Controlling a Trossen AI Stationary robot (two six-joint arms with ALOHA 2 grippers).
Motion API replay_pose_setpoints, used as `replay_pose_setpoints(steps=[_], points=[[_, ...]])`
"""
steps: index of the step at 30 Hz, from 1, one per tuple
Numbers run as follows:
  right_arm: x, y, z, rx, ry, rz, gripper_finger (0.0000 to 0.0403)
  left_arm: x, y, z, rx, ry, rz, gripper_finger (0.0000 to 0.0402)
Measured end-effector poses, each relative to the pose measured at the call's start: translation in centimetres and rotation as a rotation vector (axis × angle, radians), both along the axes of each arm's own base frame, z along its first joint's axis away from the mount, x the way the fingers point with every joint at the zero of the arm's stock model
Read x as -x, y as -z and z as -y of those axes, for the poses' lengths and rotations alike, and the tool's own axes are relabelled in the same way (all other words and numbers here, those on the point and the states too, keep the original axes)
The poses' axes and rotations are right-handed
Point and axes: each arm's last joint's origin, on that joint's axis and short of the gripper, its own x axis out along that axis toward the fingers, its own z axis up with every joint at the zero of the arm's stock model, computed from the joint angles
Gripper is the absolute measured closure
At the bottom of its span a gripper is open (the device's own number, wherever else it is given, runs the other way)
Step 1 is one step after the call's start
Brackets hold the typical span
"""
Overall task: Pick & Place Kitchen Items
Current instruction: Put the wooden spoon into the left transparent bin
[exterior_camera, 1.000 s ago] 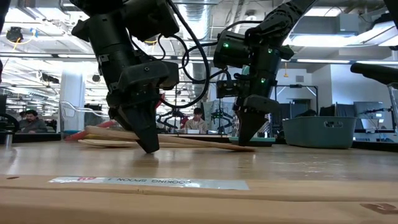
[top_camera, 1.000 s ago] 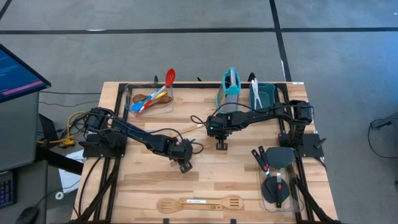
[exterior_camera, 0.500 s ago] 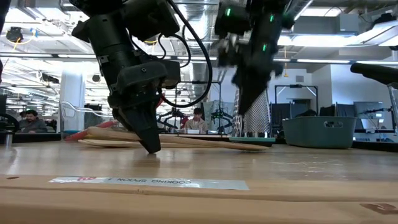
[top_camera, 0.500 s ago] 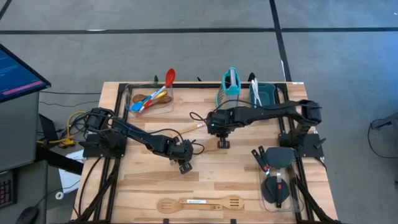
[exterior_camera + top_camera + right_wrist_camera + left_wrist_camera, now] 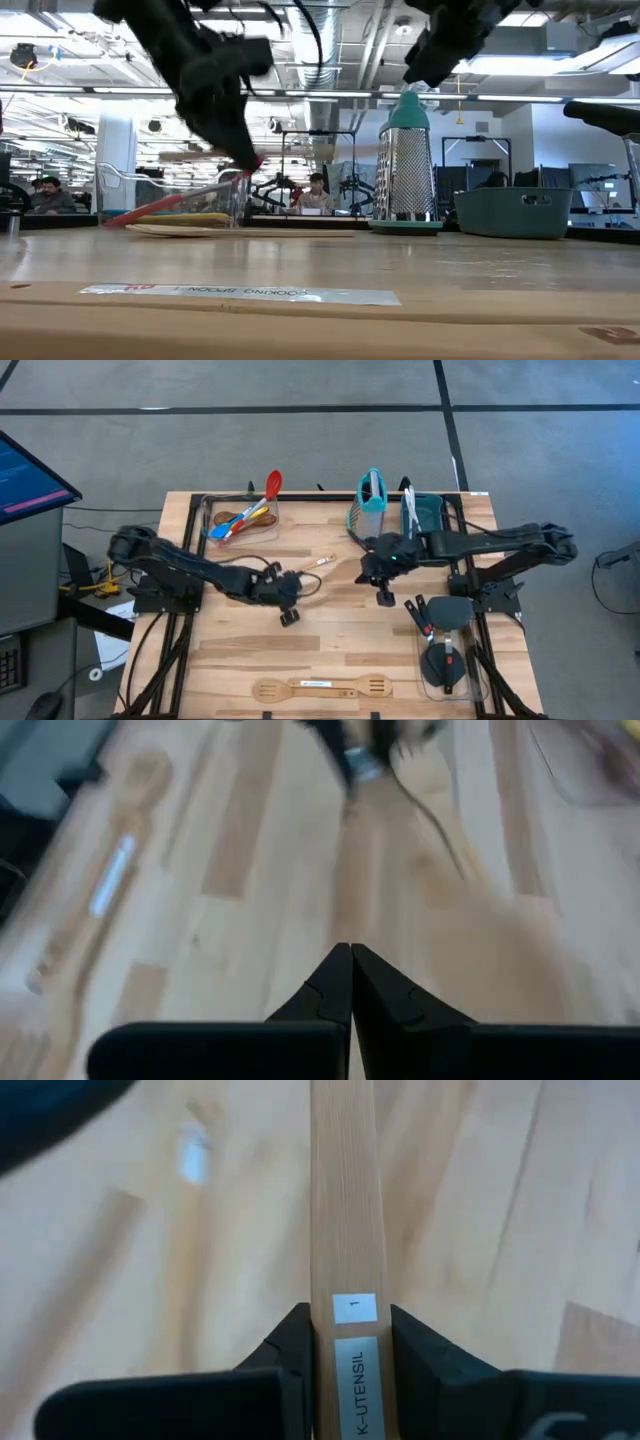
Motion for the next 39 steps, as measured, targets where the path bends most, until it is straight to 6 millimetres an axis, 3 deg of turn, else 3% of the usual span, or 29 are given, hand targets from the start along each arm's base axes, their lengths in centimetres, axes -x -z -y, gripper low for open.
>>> replay_pose_setpoints(steps=[8,14,23,32,39], points=[[1.0,2.9,-1.8,-0.048,0.047,0.133,0.0403,5.4,-5.0,-3.2,-0.361,-0.158,0.121,0.0344],[0.2,3.8,-3.3,-0.059,0.046,0.218,0.0403,9.6,-5.9,-5.9,-0.557,-0.317,0.138,0.0344],[-0.4,2.9,-5.5,-0.059,-0.035,0.378,0.0403,14.4,-3.0,-10.1,-0.605,-0.545,0.108,0.0344],[-0.9,3.0,-6.2,-0.038,-0.062,0.419,0.0403,15.0,-0.1,-13.3,-0.72,-0.565,0.169,0.0344],[-0.9,2.9,-6.4,-0.042,-0.061,0.432,0.0403,16.1,0.8,-15.3,-0.72,-0.605,0.147,0.0344]])
